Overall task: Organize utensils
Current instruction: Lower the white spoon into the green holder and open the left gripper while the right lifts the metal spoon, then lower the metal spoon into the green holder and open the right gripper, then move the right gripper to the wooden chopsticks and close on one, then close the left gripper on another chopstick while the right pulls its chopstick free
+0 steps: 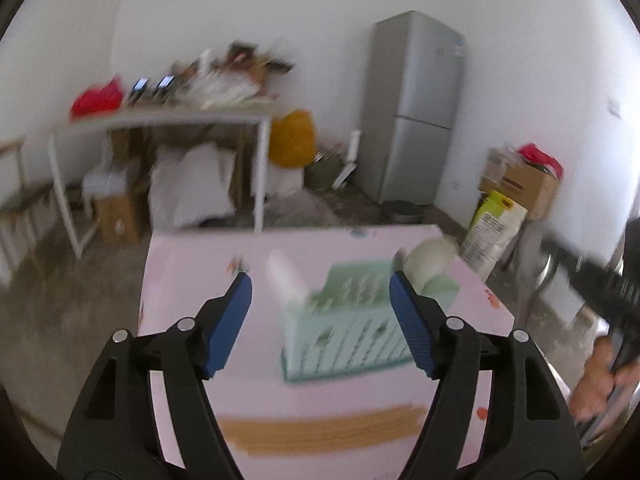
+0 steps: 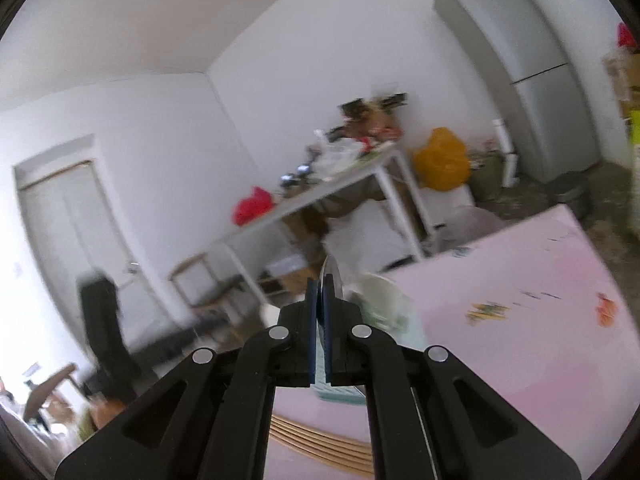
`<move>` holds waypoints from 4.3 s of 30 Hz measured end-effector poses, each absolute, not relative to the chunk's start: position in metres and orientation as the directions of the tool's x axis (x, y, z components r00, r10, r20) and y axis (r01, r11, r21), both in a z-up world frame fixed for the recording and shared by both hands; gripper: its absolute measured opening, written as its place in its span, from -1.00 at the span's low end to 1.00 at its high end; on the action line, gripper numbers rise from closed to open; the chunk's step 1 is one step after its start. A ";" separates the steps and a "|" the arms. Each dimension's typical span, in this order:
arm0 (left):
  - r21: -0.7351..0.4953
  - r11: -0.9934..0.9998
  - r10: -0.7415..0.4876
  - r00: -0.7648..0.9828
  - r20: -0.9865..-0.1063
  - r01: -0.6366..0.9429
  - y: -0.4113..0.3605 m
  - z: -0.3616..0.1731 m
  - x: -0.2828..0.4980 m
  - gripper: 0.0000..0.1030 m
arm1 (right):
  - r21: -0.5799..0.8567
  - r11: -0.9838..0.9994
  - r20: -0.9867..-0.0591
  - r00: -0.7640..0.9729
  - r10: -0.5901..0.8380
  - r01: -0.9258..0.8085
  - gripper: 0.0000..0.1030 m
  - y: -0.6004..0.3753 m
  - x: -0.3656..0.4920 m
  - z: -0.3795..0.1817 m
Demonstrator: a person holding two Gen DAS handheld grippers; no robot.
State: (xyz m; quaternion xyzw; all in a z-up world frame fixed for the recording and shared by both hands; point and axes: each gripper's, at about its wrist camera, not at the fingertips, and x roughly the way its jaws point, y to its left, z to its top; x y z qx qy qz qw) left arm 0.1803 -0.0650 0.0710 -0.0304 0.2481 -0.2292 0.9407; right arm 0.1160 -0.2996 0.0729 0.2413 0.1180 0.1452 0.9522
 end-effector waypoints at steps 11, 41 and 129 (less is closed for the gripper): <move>-0.282 0.918 -0.389 0.773 -0.501 0.279 -0.002 0.011 0.149 0.33 | 0.511 0.727 -0.018 0.840 0.543 -0.459 -0.94 -0.243 0.202 0.127; -0.282 0.941 -0.317 0.770 -0.554 0.185 0.039 -0.024 0.161 0.37 | 0.379 0.886 -0.372 0.833 0.410 -0.267 -0.63 -0.196 0.265 0.040; -0.153 0.866 -0.396 0.467 -0.791 0.476 -0.091 -0.066 0.108 -0.64 | 0.248 0.969 -0.804 0.560 0.201 0.008 -0.86 -0.200 0.135 -0.093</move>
